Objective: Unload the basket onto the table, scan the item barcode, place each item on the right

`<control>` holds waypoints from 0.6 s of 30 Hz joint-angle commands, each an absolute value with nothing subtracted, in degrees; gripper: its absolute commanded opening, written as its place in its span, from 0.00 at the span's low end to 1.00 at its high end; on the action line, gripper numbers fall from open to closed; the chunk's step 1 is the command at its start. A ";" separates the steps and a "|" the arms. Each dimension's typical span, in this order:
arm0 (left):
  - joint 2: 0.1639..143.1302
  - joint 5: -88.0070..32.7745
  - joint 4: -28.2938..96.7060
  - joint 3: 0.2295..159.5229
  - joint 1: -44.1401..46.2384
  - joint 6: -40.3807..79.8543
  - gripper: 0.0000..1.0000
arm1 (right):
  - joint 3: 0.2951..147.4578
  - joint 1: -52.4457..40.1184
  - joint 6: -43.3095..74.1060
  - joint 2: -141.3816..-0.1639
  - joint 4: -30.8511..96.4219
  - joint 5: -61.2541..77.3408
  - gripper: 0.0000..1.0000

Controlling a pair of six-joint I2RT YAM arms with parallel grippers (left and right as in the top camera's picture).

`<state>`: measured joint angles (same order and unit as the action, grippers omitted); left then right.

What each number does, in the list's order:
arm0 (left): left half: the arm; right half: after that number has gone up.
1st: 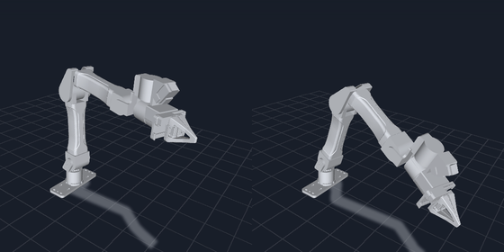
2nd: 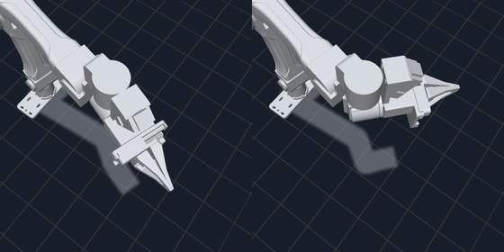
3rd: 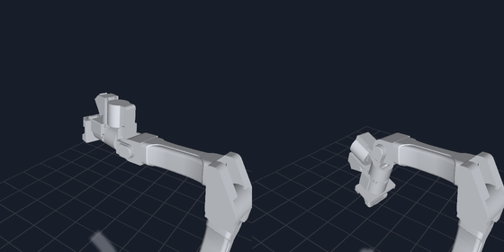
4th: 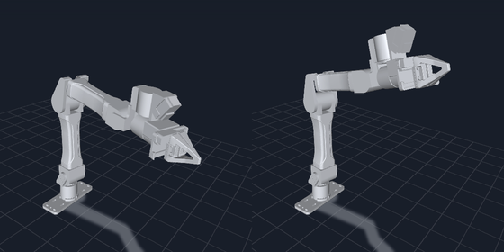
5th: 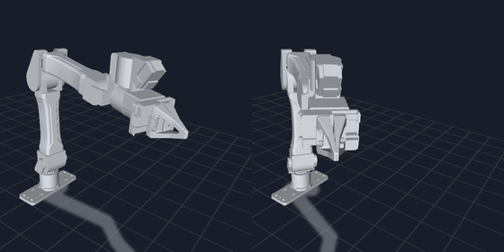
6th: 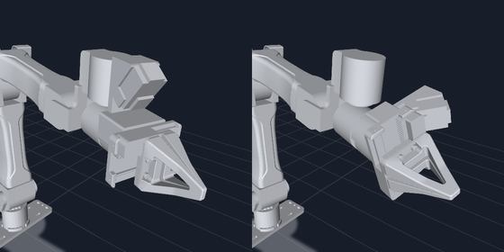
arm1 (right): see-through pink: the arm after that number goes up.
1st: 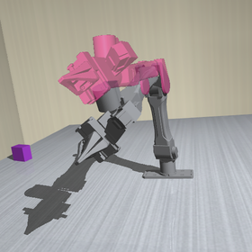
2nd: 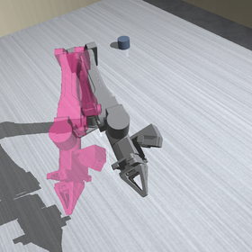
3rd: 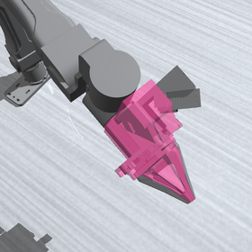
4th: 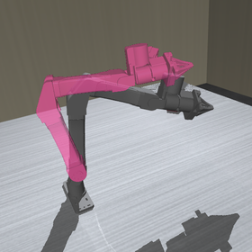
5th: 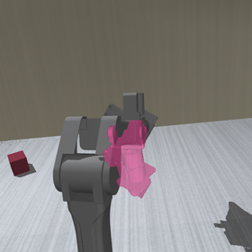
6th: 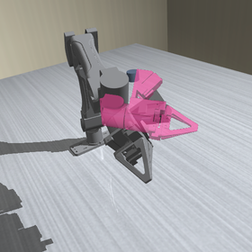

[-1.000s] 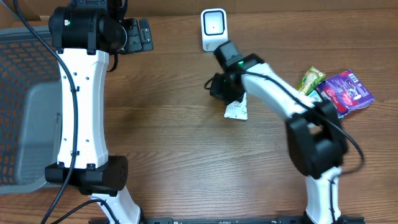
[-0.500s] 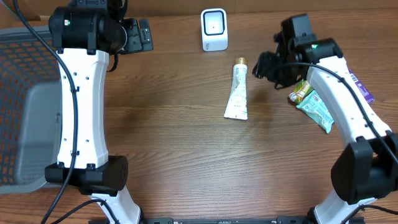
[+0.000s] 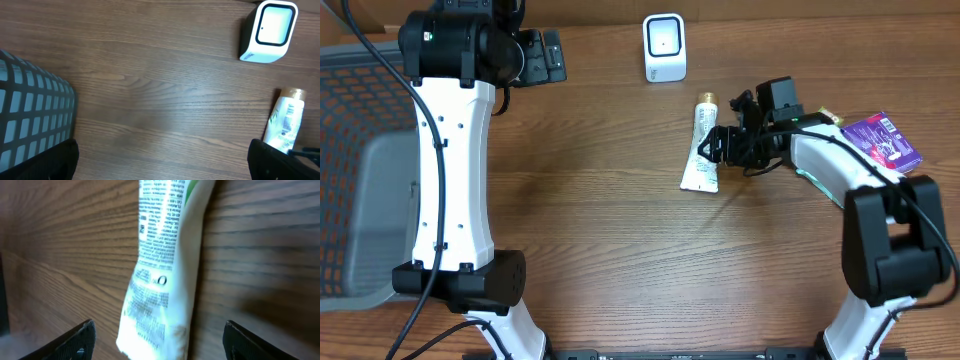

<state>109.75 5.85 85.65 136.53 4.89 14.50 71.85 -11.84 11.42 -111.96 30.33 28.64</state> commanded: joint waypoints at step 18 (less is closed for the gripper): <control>110.04 5.98 85.45 136.75 5.28 14.37 0.99 | 71.61 -12.73 7.94 -120.25 24.05 37.41 0.58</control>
